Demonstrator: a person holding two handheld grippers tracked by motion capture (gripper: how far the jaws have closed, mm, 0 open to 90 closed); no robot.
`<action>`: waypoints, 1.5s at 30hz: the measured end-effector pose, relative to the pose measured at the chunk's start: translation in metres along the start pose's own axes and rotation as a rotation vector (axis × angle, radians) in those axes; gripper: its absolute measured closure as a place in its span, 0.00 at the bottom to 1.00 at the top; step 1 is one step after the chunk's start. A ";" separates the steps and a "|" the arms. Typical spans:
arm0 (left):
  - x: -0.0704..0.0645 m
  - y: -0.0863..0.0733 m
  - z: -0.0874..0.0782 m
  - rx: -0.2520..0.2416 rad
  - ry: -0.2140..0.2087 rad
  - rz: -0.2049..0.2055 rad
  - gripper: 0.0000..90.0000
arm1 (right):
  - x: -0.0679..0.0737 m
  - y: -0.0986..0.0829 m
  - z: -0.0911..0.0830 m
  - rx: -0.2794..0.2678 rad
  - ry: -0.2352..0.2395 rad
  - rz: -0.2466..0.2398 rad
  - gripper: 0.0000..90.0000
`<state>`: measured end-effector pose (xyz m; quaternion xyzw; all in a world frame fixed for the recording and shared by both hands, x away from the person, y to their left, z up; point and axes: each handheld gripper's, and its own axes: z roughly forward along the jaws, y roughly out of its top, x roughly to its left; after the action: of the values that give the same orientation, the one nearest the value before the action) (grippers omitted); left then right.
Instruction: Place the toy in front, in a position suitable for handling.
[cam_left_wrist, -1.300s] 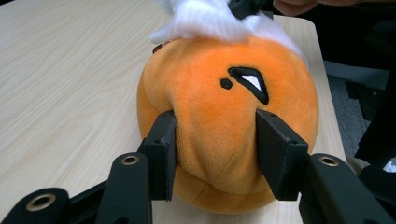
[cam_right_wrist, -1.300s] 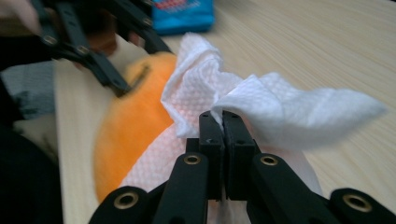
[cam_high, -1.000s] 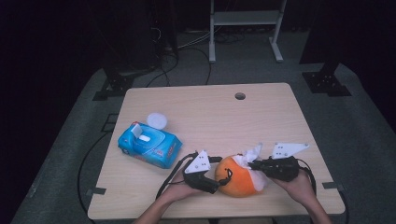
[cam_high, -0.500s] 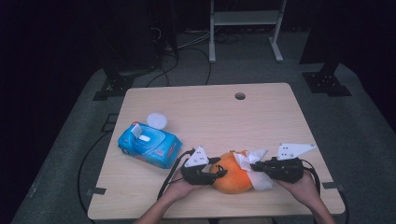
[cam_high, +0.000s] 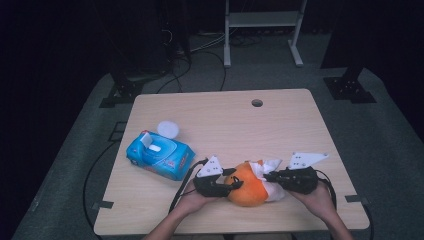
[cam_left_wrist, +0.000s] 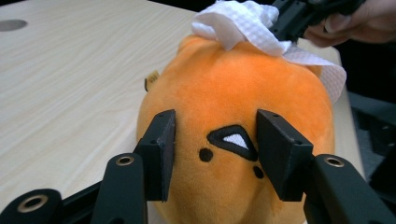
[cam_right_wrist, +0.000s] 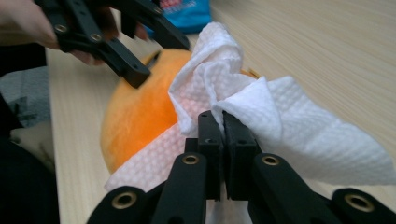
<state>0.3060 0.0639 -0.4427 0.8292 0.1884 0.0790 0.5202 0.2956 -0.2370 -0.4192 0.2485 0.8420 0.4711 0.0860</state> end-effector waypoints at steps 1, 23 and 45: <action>0.000 0.000 0.000 0.004 0.009 0.004 0.55 | -0.002 -0.001 -0.003 0.007 -0.014 0.012 0.97; 0.008 0.001 -0.004 -0.083 0.033 -0.077 0.37 | 0.021 0.009 0.001 -0.005 0.000 -0.117 0.97; -0.009 0.005 0.004 -0.051 0.027 0.055 0.52 | 0.013 0.010 0.000 0.002 -0.040 -0.073 0.97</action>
<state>0.2998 0.0553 -0.4395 0.8194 0.1705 0.1093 0.5363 0.2879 -0.2268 -0.4095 0.2269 0.8491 0.4617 0.1198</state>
